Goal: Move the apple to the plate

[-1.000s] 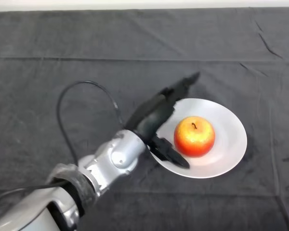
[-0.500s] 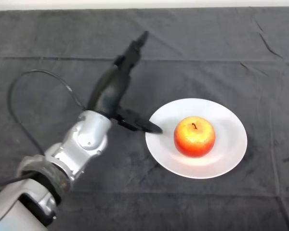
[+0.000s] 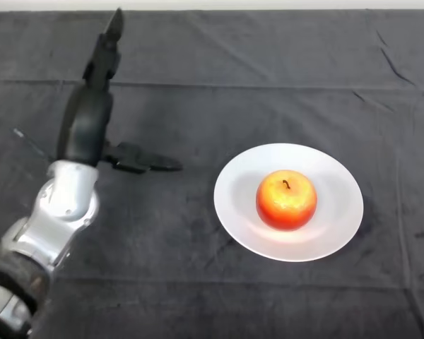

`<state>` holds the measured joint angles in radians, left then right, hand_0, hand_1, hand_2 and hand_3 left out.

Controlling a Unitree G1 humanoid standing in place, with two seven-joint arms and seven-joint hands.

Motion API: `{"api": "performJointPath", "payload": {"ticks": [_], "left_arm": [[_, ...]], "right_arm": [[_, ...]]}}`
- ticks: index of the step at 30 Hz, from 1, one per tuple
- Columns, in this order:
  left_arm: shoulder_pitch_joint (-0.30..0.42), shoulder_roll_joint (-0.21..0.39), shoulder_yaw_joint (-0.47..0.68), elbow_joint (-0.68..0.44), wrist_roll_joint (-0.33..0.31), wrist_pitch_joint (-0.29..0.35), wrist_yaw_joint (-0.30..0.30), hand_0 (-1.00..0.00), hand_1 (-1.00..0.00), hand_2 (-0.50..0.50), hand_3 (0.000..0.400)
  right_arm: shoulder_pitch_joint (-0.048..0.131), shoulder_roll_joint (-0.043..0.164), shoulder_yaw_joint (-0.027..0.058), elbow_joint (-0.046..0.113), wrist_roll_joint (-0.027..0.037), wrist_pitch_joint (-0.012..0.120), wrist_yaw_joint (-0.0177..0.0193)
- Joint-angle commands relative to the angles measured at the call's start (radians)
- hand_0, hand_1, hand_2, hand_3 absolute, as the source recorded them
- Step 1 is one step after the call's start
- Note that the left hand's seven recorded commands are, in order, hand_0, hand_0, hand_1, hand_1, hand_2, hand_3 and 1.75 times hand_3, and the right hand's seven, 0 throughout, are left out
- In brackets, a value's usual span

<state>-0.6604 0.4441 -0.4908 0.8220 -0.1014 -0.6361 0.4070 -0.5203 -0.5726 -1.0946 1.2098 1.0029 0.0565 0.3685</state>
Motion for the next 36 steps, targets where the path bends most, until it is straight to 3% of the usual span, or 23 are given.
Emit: {"api": "performJointPath", "payload": {"ticks": [1, 16, 36], "left_arm": [[0.049, 0.074, 0.044, -0.037, -0.007, -0.018, 0.02, 0.0, 0.0, 0.0, 0.0], [0.258, 0.186, 0.241, -0.223, -0.016, -0.023, 0.077, 0.0, 0.0, 0.0, 0.0], [0.372, 0.177, 0.51, -0.154, -0.098, -0.08, 0.117, 0.0, 0.0, 0.0, 0.0]], "right_arm": [[0.01, -0.005, -0.0028, -0.028, 0.0183, -0.001, 0.0027], [0.011, -0.002, -0.0016, -0.033, 0.0176, 0.0, 0.0001], [0.013, 0.0, -0.0007, -0.038, 0.0172, 0.0, -0.0025]]}}
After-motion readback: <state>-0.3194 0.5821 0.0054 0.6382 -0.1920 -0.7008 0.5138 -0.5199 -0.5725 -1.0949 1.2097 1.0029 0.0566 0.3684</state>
